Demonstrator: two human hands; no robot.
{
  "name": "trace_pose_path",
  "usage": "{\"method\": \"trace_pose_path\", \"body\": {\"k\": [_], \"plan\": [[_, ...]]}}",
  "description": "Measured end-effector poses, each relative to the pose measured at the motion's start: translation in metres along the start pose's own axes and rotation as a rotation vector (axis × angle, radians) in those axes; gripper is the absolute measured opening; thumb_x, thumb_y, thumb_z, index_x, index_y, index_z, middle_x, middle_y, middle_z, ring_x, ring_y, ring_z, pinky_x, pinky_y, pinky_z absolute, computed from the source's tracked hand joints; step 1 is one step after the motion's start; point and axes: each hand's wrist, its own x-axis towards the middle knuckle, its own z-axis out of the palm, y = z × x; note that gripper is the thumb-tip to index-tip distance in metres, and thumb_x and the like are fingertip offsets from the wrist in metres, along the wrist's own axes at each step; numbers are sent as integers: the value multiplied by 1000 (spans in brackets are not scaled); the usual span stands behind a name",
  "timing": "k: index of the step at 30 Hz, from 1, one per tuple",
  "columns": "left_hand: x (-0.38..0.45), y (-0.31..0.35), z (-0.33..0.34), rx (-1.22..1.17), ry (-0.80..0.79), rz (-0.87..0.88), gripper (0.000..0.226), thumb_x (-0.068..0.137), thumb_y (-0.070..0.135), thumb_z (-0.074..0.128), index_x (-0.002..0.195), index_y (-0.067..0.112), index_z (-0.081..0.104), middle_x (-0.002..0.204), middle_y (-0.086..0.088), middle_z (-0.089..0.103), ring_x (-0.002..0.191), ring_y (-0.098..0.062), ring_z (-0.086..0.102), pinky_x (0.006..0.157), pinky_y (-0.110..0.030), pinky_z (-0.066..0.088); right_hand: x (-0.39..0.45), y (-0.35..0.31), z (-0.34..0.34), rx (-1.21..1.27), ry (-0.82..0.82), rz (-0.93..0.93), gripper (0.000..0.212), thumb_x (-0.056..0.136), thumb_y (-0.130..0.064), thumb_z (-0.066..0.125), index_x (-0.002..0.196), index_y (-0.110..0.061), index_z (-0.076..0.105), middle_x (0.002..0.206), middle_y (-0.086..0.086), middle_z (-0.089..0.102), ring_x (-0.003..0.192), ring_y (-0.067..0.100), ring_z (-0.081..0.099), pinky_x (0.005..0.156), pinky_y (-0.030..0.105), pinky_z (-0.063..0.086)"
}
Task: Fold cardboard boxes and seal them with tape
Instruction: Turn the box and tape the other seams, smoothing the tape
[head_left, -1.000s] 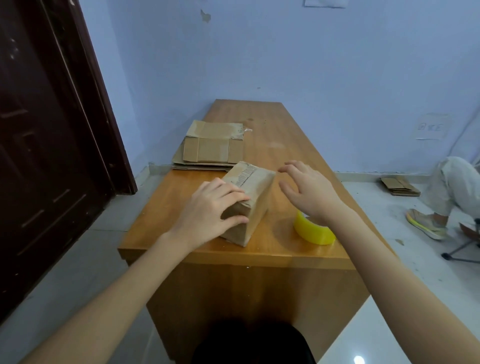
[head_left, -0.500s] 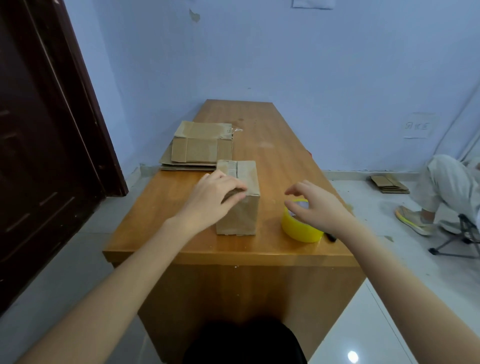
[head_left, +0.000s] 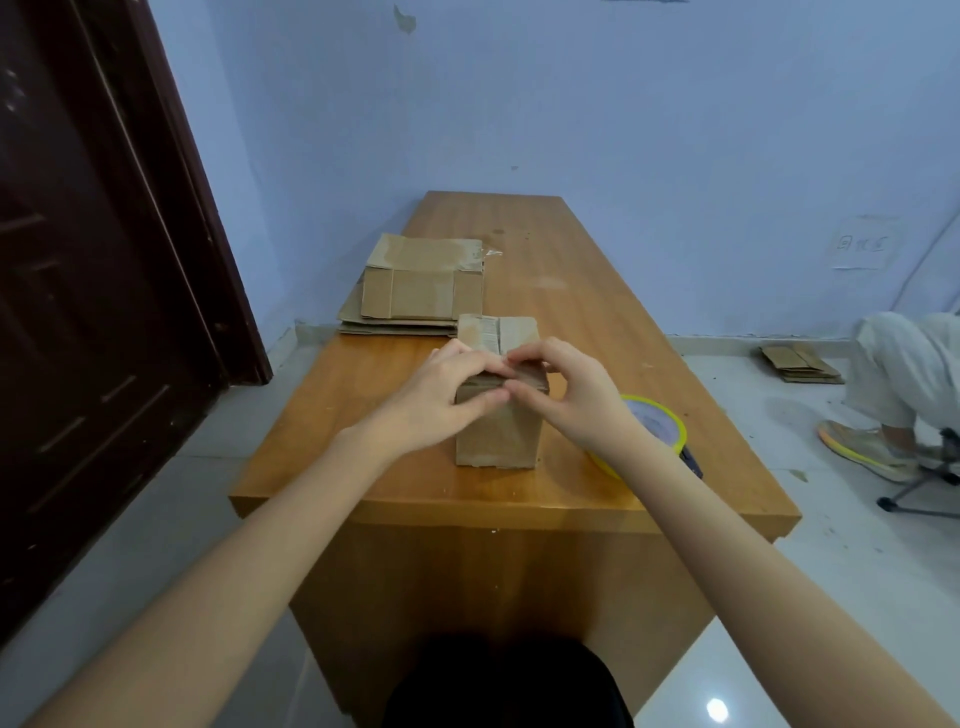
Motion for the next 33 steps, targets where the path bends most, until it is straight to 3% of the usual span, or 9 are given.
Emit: {"method": "trace_pose_path", "body": {"k": [5,9,14,17,21,24,26,29,33], "plan": [[-5,-4,-3,99,-39,96,43,88,16,64,130,24,54,113,33,38,112,1,33,99,-29,31,-3,8,1,-75,-50,-141,30,87,-32,61,107,-10,62,111,-2,60,96,17,52,84,31,45],[-7,-6,-1,100,-44,91,58,81,19,73,133,28,50,129,17,45,122,-4,33,105,-34,31,-14,16,0,-76,-103,-151,42,81,-32,65,116,-11,56,126,-4,53,111,15,48,92,31,45],[-3,-2,3,-60,45,20,31,91,21,60,121,31,60,121,12,53,118,-7,40,104,-40,37,-8,8,7,-28,9,-72,33,84,-39,61,101,-12,61,110,-6,59,96,8,49,79,11,37],[-4,-4,4,-23,15,-4,37,90,17,62,124,30,58,124,12,51,119,-8,39,105,-40,35,-9,9,12,-46,18,-56,28,83,-32,64,101,-10,59,110,-4,58,96,11,46,79,15,39],[-6,-7,-1,52,-64,-3,51,83,24,71,129,35,52,131,8,49,123,-10,37,106,-42,35,-15,13,3,-167,-132,-86,48,75,-22,72,117,-12,53,129,-4,50,115,18,45,90,38,46],[-3,6,6,-26,65,-61,40,81,35,71,119,33,59,123,9,51,118,-11,40,104,-41,36,-17,0,-6,15,-152,-36,48,81,-27,72,122,-11,53,132,-5,50,122,13,46,98,29,42],[-2,12,12,-33,154,-75,32,82,30,70,113,30,63,118,7,53,115,-13,42,103,-43,36,-18,-8,-13,42,-130,-16,44,85,-25,70,123,-11,54,134,0,52,126,11,47,101,25,40],[-6,7,10,47,77,-68,45,81,24,73,122,32,57,126,10,49,118,-11,37,103,-39,32,-23,-11,-27,-199,-92,-55,43,86,-26,68,126,-16,54,138,-1,50,127,15,46,101,30,40],[-10,8,-1,146,-47,-62,61,75,35,77,129,37,48,137,14,42,121,-8,32,98,-34,32,-40,3,-54,-308,-124,124,61,82,-38,70,135,-20,46,143,-3,43,131,15,39,106,33,36]]}}
